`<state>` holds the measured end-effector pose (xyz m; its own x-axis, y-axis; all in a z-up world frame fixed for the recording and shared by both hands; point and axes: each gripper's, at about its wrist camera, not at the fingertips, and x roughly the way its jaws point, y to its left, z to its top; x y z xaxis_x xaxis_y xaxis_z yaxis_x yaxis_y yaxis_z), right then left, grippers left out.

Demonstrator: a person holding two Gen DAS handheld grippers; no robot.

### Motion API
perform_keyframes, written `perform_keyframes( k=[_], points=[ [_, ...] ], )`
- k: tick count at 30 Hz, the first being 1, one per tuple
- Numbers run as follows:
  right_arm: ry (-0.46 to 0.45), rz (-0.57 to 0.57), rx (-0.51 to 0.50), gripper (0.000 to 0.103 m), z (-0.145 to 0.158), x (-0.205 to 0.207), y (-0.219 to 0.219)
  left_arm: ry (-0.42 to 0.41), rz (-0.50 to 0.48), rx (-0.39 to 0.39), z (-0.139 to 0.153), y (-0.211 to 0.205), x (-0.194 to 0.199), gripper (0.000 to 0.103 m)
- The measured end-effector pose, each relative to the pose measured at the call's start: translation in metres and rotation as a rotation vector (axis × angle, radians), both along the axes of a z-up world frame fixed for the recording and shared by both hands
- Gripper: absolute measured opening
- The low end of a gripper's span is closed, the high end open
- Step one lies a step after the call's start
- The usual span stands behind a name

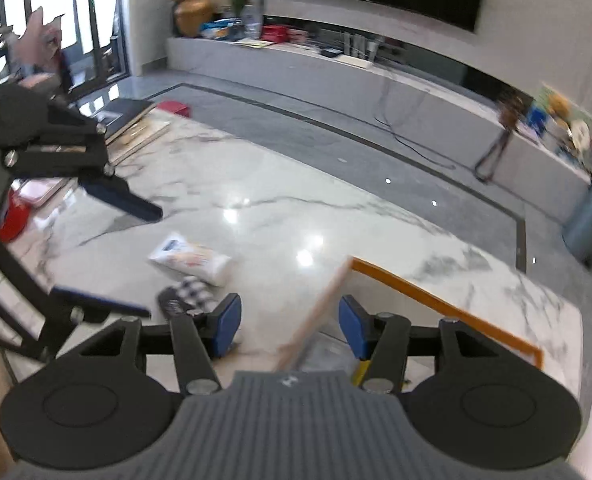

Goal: Organize rigid objects
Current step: 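Move the right tool to the plaid pencil case while the left tool approaches the white lotion tube, then grasp the plaid pencil case with the right tool while the left tool grasps the white lotion tube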

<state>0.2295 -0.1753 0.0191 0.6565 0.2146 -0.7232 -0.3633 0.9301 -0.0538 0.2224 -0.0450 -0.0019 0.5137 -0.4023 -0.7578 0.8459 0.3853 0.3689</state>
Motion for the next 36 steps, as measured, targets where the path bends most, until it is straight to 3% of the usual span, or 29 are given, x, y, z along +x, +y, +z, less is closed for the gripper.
perform_keyframes(
  k=[10,11,13,19,22,28,34,36],
  points=[
    [0.167,0.142,-0.137,0.059,-0.052,0.025,0.084,0.036,0.103,0.024,-0.026,0.063,0.008,0.068],
    [0.192,0.155,-0.155,0.060,-0.060,0.030,0.090,0.034,0.102,0.025,-0.030,0.068,0.010,0.068],
    [0.231,0.175,-0.193,0.072,-0.071,0.034,0.101,0.052,0.095,0.020,-0.041,0.071,0.019,0.068],
    [0.325,0.236,-0.262,0.074,-0.099,0.060,0.118,0.043,0.043,0.052,-0.071,0.069,0.048,0.070],
    [0.364,0.266,-0.271,0.082,-0.110,0.070,0.119,0.050,0.022,0.060,-0.086,0.066,0.064,0.074],
    [0.424,0.314,-0.273,0.082,-0.126,0.084,0.120,-0.013,-0.099,0.124,-0.115,0.053,0.083,0.074],
    [0.443,0.321,-0.257,0.082,-0.129,0.096,0.124,0.057,-0.085,0.108,-0.124,0.052,0.104,0.074],
    [0.451,0.309,-0.240,0.076,-0.131,0.098,0.123,0.091,-0.049,0.083,-0.122,0.051,0.110,0.071]
  ],
)
